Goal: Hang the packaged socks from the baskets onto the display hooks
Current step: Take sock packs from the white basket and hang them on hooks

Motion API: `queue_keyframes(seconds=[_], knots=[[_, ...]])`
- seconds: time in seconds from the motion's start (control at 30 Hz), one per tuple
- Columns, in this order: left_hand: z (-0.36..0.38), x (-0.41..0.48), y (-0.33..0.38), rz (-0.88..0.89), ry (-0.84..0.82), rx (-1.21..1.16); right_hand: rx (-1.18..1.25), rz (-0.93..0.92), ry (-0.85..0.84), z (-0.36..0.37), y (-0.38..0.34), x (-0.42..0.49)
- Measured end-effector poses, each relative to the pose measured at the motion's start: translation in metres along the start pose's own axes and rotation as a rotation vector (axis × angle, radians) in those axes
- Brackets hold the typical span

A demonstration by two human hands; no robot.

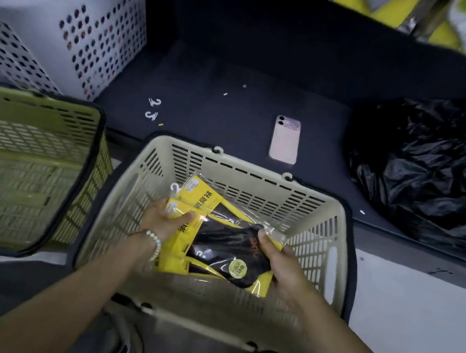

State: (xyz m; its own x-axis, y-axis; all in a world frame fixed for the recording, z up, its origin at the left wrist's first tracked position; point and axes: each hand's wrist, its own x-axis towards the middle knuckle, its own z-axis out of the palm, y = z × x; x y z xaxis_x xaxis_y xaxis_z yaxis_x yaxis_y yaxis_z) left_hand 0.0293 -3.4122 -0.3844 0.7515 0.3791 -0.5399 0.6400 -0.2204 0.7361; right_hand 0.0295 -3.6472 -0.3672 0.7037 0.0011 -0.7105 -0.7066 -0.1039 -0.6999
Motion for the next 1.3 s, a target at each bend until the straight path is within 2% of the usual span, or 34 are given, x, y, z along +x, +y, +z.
queue_keyframes(seconds=[0.1, 0.23, 0.3, 0.37, 0.43, 0.47, 0.53, 0.6, 0.63, 0.7, 0.77, 0.83, 1.0, 1.2, 1.3], knots=[[-0.015, -0.025, 0.045, 0.128, 0.017, -0.045, 0.069, -0.073, 0.015, -0.020, -0.033, -0.034], [-0.038, -0.057, 0.116, 0.338, 0.014, -0.167, 0.290, -0.212, 0.014, -0.049, -0.085, -0.077], [-0.048, -0.076, 0.148, 0.437, 0.100, -0.169, 0.399, -0.278, 0.017, -0.061, -0.112, -0.097], [-0.055, -0.094, 0.176, 0.464, 0.212, -0.212, 0.468, -0.331, 0.033, -0.067, -0.137, -0.115], [-0.056, -0.112, 0.202, 0.364, 0.238, -0.281, 0.520, -0.386, 0.060, -0.067, -0.160, -0.131], [-0.055, -0.121, 0.214, 0.264, 0.195, -0.319, 0.540, -0.411, 0.078, -0.064, -0.170, -0.138], [-0.049, -0.136, 0.235, 0.087, -0.023, -0.499, 0.579, -0.488, 0.102, -0.055, -0.187, -0.150], [-0.038, -0.149, 0.251, 0.076, -0.300, -0.765, 0.593, -0.586, 0.070, -0.042, -0.200, -0.160], [-0.033, -0.154, 0.257, 0.108, -0.348, -0.847, 0.580, -0.624, 0.038, -0.036, -0.203, -0.164], [-0.031, -0.157, 0.264, 0.168, -0.244, -0.913, 0.511, -0.673, -0.040, -0.029, -0.207, -0.171], [-0.037, -0.154, 0.266, 0.248, -0.132, -0.907, 0.384, -0.727, -0.113, -0.033, -0.209, -0.175], [-0.045, -0.151, 0.267, 0.340, -0.127, -0.877, 0.231, -0.759, -0.145, -0.043, -0.213, -0.177], [-0.060, -0.144, 0.270, 0.552, -0.074, -0.634, -0.071, -0.839, -0.097, -0.054, -0.245, -0.183], [-0.061, -0.153, 0.281, 0.752, -0.116, -0.472, -0.262, -0.964, 0.013, -0.027, -0.268, -0.179], [-0.067, -0.153, 0.288, 0.788, -0.127, -0.427, -0.152, -0.985, -0.022, -0.027, -0.271, -0.177]])
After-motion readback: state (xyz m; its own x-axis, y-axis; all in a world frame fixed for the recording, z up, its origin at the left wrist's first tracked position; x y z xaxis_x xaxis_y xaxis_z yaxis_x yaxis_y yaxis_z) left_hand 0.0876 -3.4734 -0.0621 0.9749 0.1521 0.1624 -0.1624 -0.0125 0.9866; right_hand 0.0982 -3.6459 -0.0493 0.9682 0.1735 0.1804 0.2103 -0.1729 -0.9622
